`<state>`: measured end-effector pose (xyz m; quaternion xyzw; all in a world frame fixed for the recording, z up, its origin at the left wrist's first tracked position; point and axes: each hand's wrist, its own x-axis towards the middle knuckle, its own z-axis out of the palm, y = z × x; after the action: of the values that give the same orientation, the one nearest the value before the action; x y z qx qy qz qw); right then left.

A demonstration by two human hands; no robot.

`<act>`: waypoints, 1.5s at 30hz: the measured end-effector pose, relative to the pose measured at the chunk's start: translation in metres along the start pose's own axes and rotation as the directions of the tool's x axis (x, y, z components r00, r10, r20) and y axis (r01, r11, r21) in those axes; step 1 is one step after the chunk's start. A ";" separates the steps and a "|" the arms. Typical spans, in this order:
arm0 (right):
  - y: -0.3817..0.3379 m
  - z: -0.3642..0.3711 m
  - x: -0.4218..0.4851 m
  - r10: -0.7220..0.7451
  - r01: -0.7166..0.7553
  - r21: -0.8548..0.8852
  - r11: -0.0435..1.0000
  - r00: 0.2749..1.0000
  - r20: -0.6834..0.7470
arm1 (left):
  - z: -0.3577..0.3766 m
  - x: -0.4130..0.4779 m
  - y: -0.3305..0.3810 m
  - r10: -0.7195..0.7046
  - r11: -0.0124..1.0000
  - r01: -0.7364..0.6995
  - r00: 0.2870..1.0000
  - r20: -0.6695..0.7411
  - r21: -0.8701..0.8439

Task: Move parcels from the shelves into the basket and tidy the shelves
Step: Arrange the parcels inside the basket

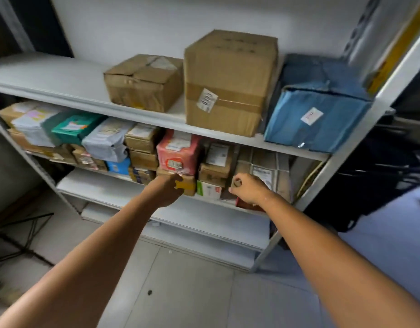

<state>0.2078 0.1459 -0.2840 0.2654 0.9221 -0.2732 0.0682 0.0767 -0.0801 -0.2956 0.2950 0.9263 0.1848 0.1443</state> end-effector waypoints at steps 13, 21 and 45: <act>0.115 -0.004 0.025 0.232 -0.225 0.060 0.973 0.959 -0.161 | 0.073 0.085 0.089 0.146 0.988 -0.150 0.981 0.126 0.023; 0.142 0.009 0.060 0.345 -0.350 0.042 0.936 0.886 -0.310 | 0.114 0.145 0.109 0.180 0.982 -0.189 0.963 0.200 0.025; 0.154 0.017 0.012 0.433 -0.393 0.225 0.891 0.885 -0.171 | 0.134 0.105 0.107 -0.013 0.934 0.124 0.948 0.317 -0.335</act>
<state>0.2784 0.2512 -0.3738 0.4897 0.8165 -0.3059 -0.0007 0.0976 0.0984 -0.3856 0.2569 0.8542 0.2931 0.3441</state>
